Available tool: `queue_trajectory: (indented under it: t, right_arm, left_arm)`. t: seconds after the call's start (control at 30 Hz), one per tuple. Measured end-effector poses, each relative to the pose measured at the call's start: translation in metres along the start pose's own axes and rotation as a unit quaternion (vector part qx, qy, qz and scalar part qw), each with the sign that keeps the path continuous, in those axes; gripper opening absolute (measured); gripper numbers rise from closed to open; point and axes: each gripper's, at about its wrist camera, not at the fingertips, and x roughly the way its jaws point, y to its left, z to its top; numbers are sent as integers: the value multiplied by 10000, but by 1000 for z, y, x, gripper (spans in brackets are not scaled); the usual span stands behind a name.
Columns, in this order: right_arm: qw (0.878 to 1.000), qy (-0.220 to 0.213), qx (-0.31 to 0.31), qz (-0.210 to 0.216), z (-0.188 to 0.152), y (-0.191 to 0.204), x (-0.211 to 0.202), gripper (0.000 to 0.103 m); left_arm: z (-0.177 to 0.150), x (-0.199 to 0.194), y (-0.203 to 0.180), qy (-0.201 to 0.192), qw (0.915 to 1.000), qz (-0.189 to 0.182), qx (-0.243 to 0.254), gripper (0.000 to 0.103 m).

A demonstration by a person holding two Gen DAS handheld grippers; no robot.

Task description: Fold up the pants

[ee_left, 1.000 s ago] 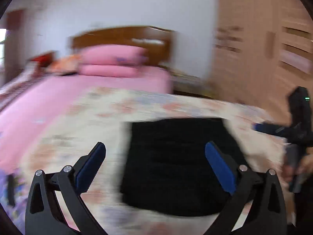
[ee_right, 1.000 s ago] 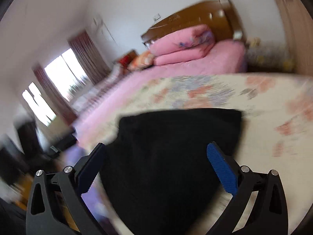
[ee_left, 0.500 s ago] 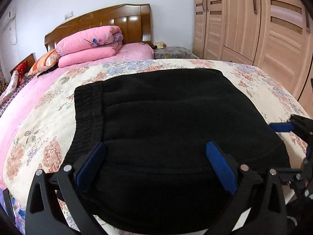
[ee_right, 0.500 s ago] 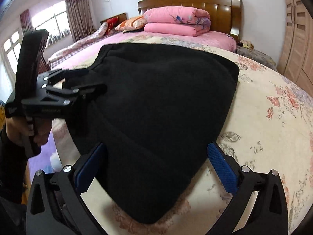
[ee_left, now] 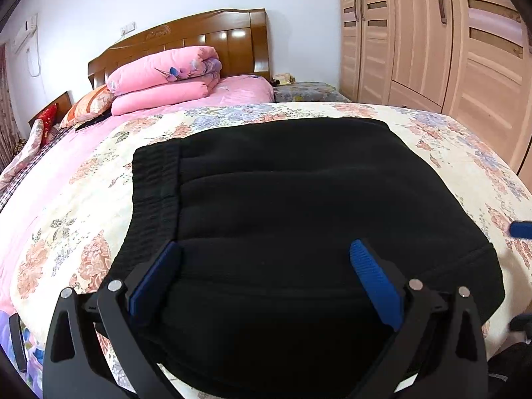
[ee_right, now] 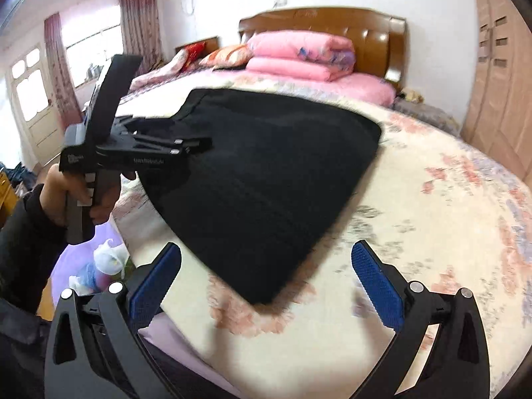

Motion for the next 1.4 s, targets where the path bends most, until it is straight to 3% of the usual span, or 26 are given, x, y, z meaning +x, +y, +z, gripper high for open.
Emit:
queue_trajectory:
  t: [0.17,0.23,0.33,0.4,0.57,0.67,0.8,0.93,1.13,1.4]
  right_arm:
    - [9981,-316,448,-267,-2,-22,-24,99]
    - [9957,-447,667,-454,-1,-31,-33,99]
    - [9902,-636,841,-919,2,-38,-52,99]
    - [9879,-759,871,-1037,3,-40,-63,99]
    - [9884,-864,546,-1120,3,-19,-74,99]
    - [9911,-784,297,-1038,-3,-2,-66,99]
    - [9916,-734,-13,-1066,-15,16,-59,99]
    - [9902,-801,-178,-1130,-27,24,-62,99]
    - [9862,-1181,-4,-1162,-31,21,-78,99]
    - [9851,-1256,68,-1171,-32,20,-82,99]
  left_arm:
    - [1,-1,-6,3,9998,206,-16,102]
    - [7,-13,-13,70,9988,483,-78,101]
    - [11,-57,-30,-617,9890,1346,-62,102]
    - [15,-92,-44,-1087,9820,1540,53,102]
    - [11,-138,-62,-1592,9751,1541,-68,102]
    - [-6,-139,-73,-1491,9742,1685,-181,102]
    - [-29,-129,-82,-1149,9830,1386,-371,102]
    - [-50,-122,-88,-970,9866,1234,-444,102]
    - [-57,-136,-96,-1352,9817,1301,-324,102]
    - [-55,-135,-97,-1298,9841,1176,-296,102]
